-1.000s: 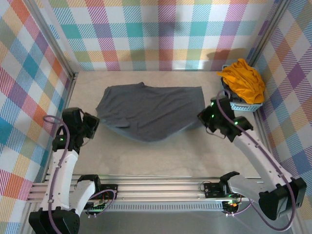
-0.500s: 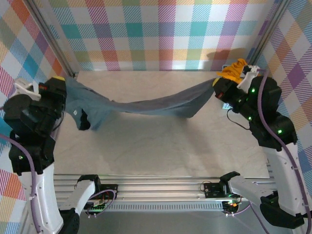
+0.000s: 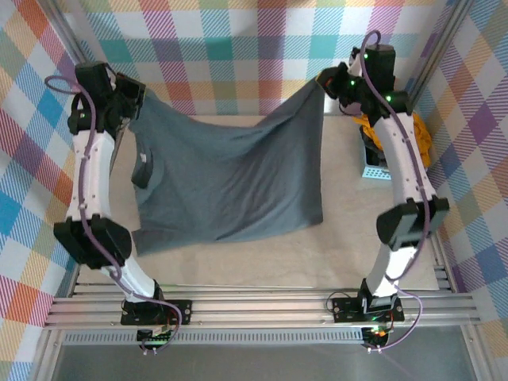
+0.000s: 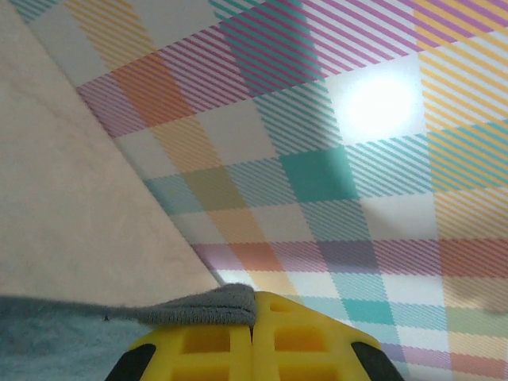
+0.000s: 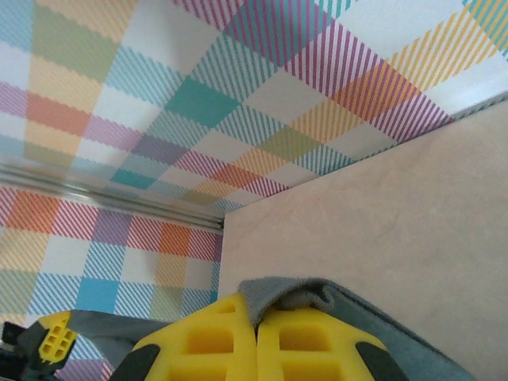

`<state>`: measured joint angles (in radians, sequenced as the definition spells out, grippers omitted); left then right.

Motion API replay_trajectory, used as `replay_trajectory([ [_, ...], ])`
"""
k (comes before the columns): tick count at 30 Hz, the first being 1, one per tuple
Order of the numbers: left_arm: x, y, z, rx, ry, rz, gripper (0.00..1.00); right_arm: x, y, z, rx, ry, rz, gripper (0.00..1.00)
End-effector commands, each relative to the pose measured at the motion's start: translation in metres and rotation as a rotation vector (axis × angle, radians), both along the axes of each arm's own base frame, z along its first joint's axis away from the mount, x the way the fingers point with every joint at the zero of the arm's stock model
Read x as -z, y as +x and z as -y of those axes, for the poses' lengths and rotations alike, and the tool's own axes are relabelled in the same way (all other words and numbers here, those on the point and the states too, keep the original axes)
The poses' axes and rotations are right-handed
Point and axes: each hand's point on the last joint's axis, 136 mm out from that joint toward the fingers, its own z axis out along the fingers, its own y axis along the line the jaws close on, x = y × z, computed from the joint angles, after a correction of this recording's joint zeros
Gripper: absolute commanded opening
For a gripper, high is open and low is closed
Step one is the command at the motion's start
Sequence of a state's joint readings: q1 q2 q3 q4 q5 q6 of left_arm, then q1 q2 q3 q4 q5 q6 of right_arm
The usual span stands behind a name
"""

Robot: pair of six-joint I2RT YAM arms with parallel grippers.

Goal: Fold and stack the t-shirts

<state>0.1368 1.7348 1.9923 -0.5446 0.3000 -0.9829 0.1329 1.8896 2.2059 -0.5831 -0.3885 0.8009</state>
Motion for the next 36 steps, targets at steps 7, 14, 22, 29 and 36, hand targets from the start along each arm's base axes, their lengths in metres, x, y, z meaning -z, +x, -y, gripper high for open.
replay_trajectory([
  [7,-0.222,-0.066,0.014,0.06,0.109,0.577,0.0,-0.152,-0.032,0.055,0.046,0.075,0.351,0.0],
  [14,-0.182,-0.123,0.022,0.057,0.131,0.445,0.01,-0.126,-0.066,0.065,0.058,0.049,0.251,0.0],
  [22,0.145,-0.198,0.031,0.024,-0.022,-0.178,0.65,0.14,-0.128,0.091,0.231,-0.043,-0.306,0.41],
  [29,0.268,-0.256,0.027,0.014,0.018,-0.531,0.65,0.3,-0.192,0.09,0.245,-0.117,-0.646,0.45],
  [36,0.26,-0.215,0.003,-0.027,0.108,-0.584,0.44,0.295,-0.163,0.011,0.026,-0.268,-0.583,0.41],
])
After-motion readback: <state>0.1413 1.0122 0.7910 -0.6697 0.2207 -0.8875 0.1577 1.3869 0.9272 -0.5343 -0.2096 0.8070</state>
